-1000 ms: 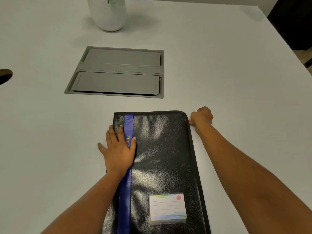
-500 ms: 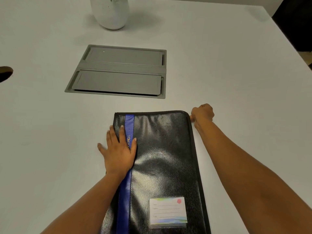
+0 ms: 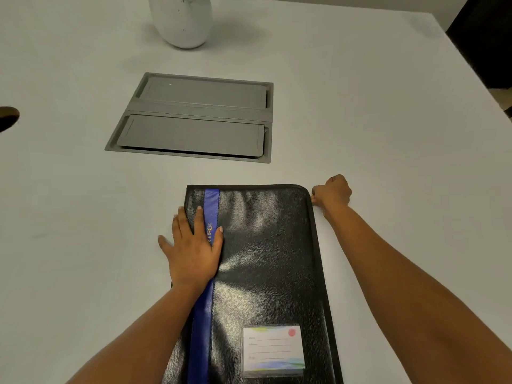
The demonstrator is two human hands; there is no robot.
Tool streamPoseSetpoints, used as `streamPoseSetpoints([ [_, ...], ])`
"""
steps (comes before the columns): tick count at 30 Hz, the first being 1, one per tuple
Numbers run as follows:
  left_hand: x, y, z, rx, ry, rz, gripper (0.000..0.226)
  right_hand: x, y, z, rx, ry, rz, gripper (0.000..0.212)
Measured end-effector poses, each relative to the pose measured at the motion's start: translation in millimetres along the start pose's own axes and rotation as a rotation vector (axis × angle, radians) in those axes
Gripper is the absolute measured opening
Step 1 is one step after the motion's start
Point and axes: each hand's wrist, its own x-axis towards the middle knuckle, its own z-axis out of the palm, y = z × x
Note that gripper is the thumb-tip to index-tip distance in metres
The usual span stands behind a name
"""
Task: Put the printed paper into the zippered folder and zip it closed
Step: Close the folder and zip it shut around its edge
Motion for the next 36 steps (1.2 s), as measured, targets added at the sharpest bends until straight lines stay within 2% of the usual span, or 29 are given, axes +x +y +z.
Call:
streamPoseSetpoints([
  [7, 1, 1, 0, 0.038, -0.019, 0.015, 0.074, 8, -12, -2, -0.068, -0.049, 0.017, 0.025],
  [17, 0, 2, 0, 0.05, -0.015, 0.016, 0.071, 5, -21, 4, 0.099, -0.02, 0.097, 0.031],
  [25, 0, 3, -2, 0.028, -0.007, 0.001, 0.072, -9, -7, 1, 0.017, 0.006, -0.044, 0.027],
  [31, -2, 4, -3, 0.012, 0.011, 0.004, 0.071, -13, 6, 0, 0.033, 0.011, -0.015, 0.022],
  [36, -2, 5, -4, -0.001, -0.005, -0.004, 0.077, -13, 2, -2, 0.069, 0.026, 0.002, 0.03],
])
